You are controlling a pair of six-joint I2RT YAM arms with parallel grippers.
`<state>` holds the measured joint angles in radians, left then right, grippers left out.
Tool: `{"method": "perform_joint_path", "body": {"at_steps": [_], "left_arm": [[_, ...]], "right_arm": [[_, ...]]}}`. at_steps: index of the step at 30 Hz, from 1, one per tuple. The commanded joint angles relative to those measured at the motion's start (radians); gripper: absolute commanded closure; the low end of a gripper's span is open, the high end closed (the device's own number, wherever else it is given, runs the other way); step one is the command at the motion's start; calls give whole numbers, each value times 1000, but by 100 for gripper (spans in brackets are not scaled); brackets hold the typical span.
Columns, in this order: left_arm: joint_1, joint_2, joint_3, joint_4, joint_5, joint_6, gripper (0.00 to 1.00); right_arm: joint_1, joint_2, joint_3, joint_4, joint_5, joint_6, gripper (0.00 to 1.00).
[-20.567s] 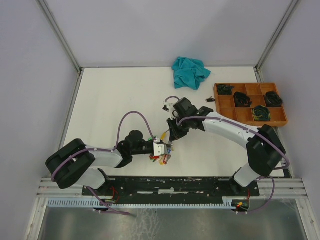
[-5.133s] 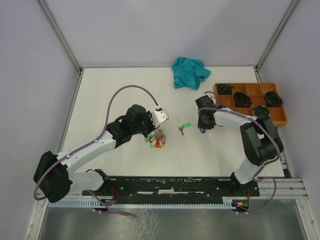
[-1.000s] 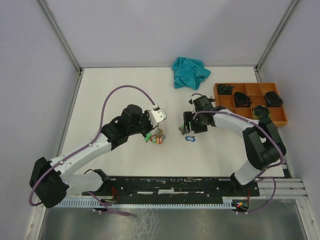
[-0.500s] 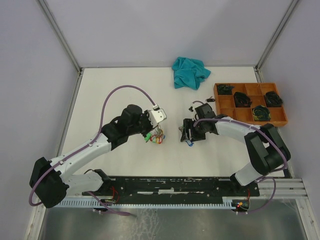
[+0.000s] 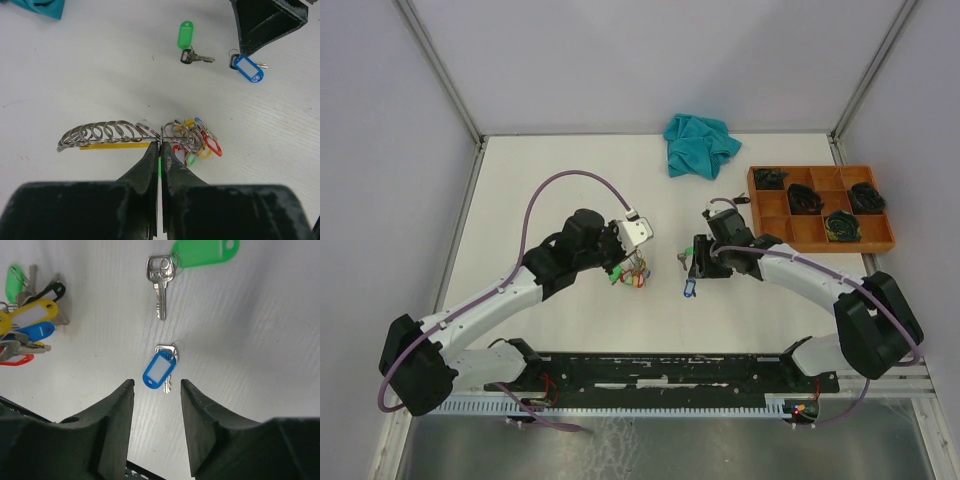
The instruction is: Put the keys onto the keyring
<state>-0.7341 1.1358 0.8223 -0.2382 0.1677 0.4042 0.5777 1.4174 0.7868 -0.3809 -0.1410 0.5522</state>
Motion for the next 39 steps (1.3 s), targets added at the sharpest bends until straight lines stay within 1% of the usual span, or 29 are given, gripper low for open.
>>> {"method": "perform_joint_path", "body": {"at_steps": [1, 4, 7, 10, 15, 33, 39], "left_arm": [[2, -16, 44, 48, 20, -33, 97], [2, -15, 43, 47, 20, -33, 97], [2, -15, 44, 47, 19, -33, 97], [3, -14, 44, 46, 19, -33, 97], [2, -11, 45, 46, 23, -33, 97], [3, -7, 44, 45, 22, -33, 97], [3, -2, 46, 43, 21, -31, 97]], "right_arm": [[-1, -17, 0, 73, 86, 97, 52], [0, 22, 11, 88, 73, 142, 57], [0, 57, 18, 79, 93, 175, 61], [0, 88, 33, 58, 95, 178, 64], [0, 109, 38, 76, 78, 177, 69], [0, 166, 60, 88, 46, 157, 80], [-1, 180, 60, 92, 49, 150, 82]]}}
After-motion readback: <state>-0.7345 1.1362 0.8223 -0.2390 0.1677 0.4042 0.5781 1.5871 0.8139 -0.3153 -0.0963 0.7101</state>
